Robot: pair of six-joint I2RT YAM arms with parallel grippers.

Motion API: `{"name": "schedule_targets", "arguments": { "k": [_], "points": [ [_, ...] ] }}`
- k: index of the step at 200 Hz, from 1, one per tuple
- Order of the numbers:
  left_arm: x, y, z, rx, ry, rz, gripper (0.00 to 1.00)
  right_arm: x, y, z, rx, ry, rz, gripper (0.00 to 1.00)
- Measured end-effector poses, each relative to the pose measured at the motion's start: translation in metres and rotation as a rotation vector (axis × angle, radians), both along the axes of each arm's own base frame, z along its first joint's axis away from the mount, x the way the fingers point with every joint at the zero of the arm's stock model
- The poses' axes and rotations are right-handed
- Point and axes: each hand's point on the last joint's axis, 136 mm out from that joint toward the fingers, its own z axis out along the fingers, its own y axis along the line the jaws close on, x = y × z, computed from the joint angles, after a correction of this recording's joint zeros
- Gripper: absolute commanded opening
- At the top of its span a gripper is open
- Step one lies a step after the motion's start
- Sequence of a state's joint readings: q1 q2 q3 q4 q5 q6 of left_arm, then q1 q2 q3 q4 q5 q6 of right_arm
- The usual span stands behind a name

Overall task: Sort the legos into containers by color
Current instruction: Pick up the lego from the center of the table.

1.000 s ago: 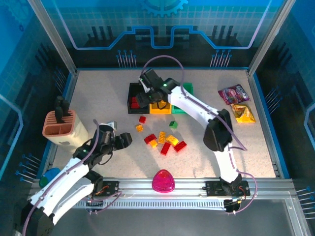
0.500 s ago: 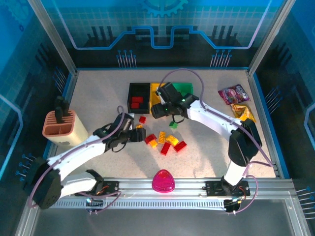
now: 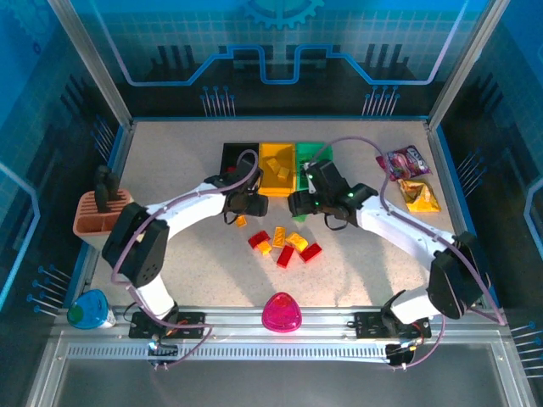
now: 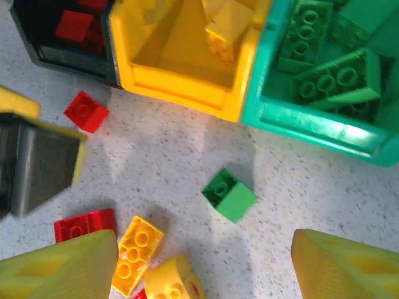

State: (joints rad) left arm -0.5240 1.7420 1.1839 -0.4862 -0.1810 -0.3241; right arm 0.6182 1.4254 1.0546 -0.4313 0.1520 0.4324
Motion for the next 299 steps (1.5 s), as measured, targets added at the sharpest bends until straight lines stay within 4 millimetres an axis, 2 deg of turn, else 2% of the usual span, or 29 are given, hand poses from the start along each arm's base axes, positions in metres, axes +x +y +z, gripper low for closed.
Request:
{"name": "schedule_targets", "arguments": {
  "k": [27,73,138,204,251,279,299],
  "points": [
    [0.014,0.005,-0.01,0.046,0.034,-0.005,0.72,-0.01,-0.016,-0.014,0.016,0.031,-0.036,0.73],
    [0.021,0.01,-0.027,0.097,0.089,-0.02,0.68,-0.021,-0.021,-0.034,0.028,0.081,-0.047,0.73],
    [0.023,0.021,-0.032,0.112,0.11,-0.02,0.57,-0.021,-0.017,-0.033,0.056,0.084,-0.047,0.73],
    [0.024,0.024,-0.048,0.117,0.136,-0.015,0.49,-0.022,-0.015,-0.033,0.064,0.089,-0.04,0.73],
    [0.025,0.022,-0.047,0.112,0.132,-0.017,0.32,-0.022,-0.015,-0.032,0.067,0.089,-0.039,0.72],
    [0.025,0.021,-0.045,0.103,0.13,-0.015,0.3,-0.022,-0.015,-0.03,0.071,0.086,-0.04,0.72],
    [0.025,0.019,-0.035,0.082,0.114,-0.018,0.29,-0.022,-0.015,-0.029,0.073,0.083,-0.041,0.71]
  ]
}}
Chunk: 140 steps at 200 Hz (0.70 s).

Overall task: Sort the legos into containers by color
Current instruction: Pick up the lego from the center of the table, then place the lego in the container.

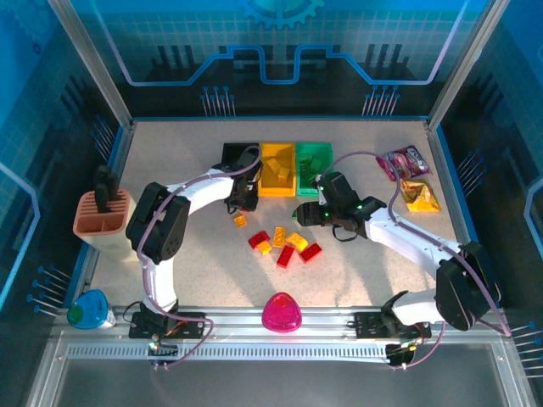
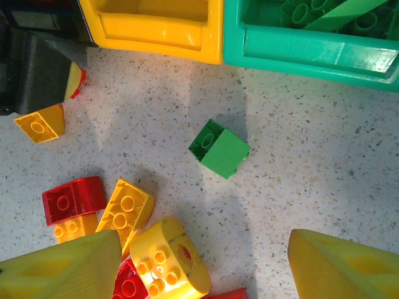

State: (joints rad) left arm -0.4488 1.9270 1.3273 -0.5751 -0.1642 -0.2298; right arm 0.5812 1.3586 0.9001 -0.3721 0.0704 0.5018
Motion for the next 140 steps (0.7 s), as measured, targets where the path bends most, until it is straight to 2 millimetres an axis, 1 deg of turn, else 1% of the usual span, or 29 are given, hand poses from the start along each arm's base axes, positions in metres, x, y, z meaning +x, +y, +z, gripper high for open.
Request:
{"name": "schedule_targets", "arguments": {
  "k": [14,40,56,67,90,108,114,118,124,129,134,140],
  "points": [
    [0.0,-0.001,0.018,-0.019,-0.031,-0.001,0.29,0.0,0.0,0.0,0.0,0.0,0.0,0.71],
    [0.004,-0.001,0.061,-0.064,-0.124,0.001,0.29,0.0,0.0,0.0,0.002,0.001,-0.002,0.7],
    [0.012,0.002,0.081,-0.088,-0.171,0.021,0.28,0.001,0.001,0.0,0.008,-0.001,-0.006,0.69],
    [0.019,0.006,0.09,-0.099,-0.192,0.039,0.28,0.001,0.001,-0.001,0.017,-0.003,-0.009,0.69],
    [0.036,0.019,0.099,-0.111,-0.216,0.089,0.28,-0.004,-0.001,-0.011,0.014,0.015,-0.013,0.69],
    [0.056,0.025,0.107,-0.119,-0.236,0.122,0.29,-0.008,-0.004,-0.016,0.007,0.025,-0.014,0.69],
    [0.063,0.025,0.108,-0.122,-0.243,0.128,0.34,-0.009,-0.004,-0.015,0.007,0.024,-0.014,0.69],
    [0.069,0.026,0.108,-0.122,-0.246,0.133,0.41,-0.01,-0.005,-0.015,0.006,0.022,-0.015,0.69],
    [0.075,0.026,0.108,-0.121,-0.247,0.137,0.58,-0.01,-0.006,-0.013,0.007,0.018,-0.016,0.69],
    [0.081,0.025,0.109,-0.123,-0.25,0.141,0.7,-0.011,-0.006,-0.011,0.01,0.014,-0.016,0.69],
    [0.086,0.025,0.109,-0.127,-0.252,0.149,0.74,-0.01,-0.007,-0.009,0.013,0.007,-0.017,0.69],
    [0.09,0.024,0.109,-0.131,-0.252,0.15,0.76,-0.01,-0.007,-0.005,0.019,-0.003,-0.017,0.69]
  ]
}}
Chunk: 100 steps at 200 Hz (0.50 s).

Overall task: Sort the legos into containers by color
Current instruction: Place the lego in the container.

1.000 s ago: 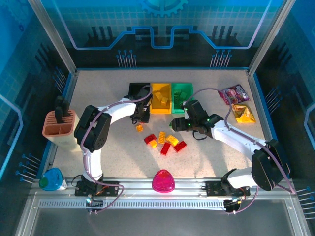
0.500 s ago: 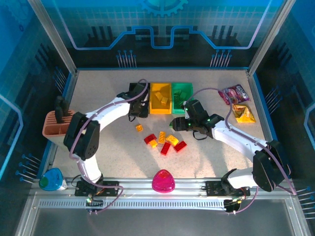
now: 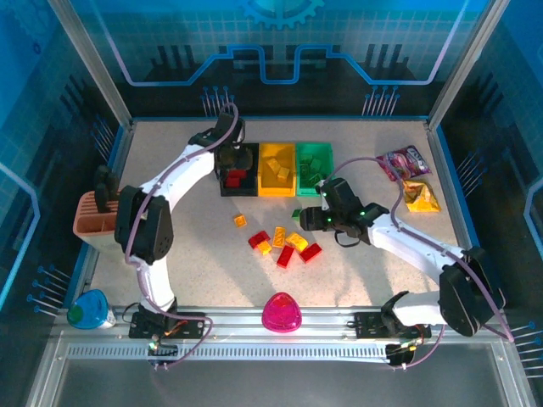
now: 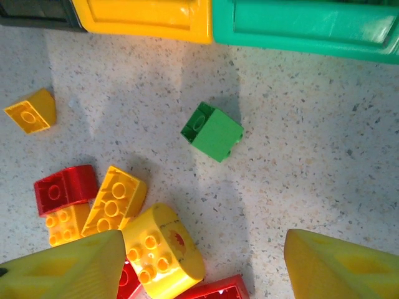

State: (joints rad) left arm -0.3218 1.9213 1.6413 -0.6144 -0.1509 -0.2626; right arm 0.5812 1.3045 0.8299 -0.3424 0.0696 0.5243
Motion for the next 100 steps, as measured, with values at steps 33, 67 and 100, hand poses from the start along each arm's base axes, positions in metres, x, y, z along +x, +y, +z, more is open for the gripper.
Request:
{"name": "schedule_targets", "arguments": {
  "k": [33,67,100],
  "points": [
    [0.002,-0.004,0.005,-0.024,0.002,-0.011,0.76,-0.002,-0.002,0.011,0.018,-0.03,0.0,0.69],
    [-0.023,-0.002,0.015,-0.06,-0.014,-0.021,0.76,-0.004,-0.002,0.008,0.01,-0.027,0.014,0.72],
    [-0.07,0.006,0.025,-0.125,-0.046,-0.011,0.75,-0.008,0.011,0.007,-0.036,-0.033,0.104,0.84]
  ]
}}
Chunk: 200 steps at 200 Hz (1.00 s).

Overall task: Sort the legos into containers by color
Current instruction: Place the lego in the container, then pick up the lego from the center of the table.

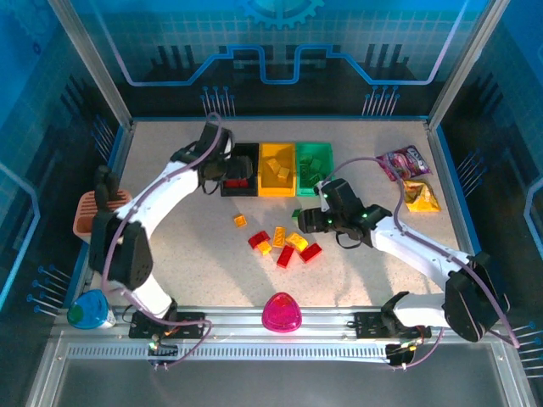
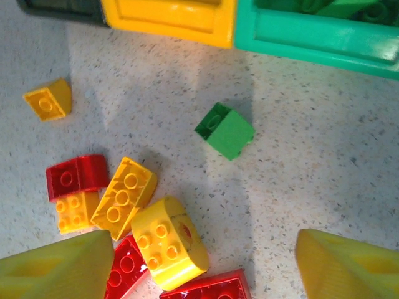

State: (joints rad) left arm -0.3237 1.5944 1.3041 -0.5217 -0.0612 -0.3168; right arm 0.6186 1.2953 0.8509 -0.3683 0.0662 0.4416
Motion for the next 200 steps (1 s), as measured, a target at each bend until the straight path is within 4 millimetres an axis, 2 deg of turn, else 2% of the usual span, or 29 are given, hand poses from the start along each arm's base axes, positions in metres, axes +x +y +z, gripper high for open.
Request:
{"name": "schedule_targets", "arguments": {
  "k": [26,55,76,101,121,138,169,200],
  "points": [
    [-0.035,0.006,-0.011,-0.057,0.004,0.014,0.75,0.002,0.033,0.016,-0.038,-0.037,0.137,0.87],
    [-0.07,0.016,-0.042,-0.087,0.04,0.052,0.74,0.007,0.074,0.028,-0.075,-0.066,0.279,0.87],
    [-0.098,0.025,-0.066,-0.103,0.071,0.083,0.73,0.008,0.097,0.019,-0.125,-0.034,0.351,0.89],
    [-0.128,0.034,-0.085,-0.127,0.08,0.109,0.73,0.003,0.122,-0.004,-0.219,0.02,0.429,0.91],
    [-0.142,0.037,-0.085,-0.158,0.05,0.112,0.73,-0.004,0.138,-0.025,-0.293,0.072,0.481,0.92],
    [-0.15,0.04,-0.076,-0.188,0.004,0.12,0.73,-0.009,0.146,-0.045,-0.35,0.128,0.509,0.92],
    [-0.155,0.043,-0.054,-0.237,-0.096,0.13,0.72,-0.016,0.142,-0.074,-0.426,0.232,0.515,0.92],
    [-0.159,0.047,-0.045,-0.249,-0.143,0.144,0.71,-0.019,0.138,-0.084,-0.456,0.287,0.503,0.92]
  ]
}}
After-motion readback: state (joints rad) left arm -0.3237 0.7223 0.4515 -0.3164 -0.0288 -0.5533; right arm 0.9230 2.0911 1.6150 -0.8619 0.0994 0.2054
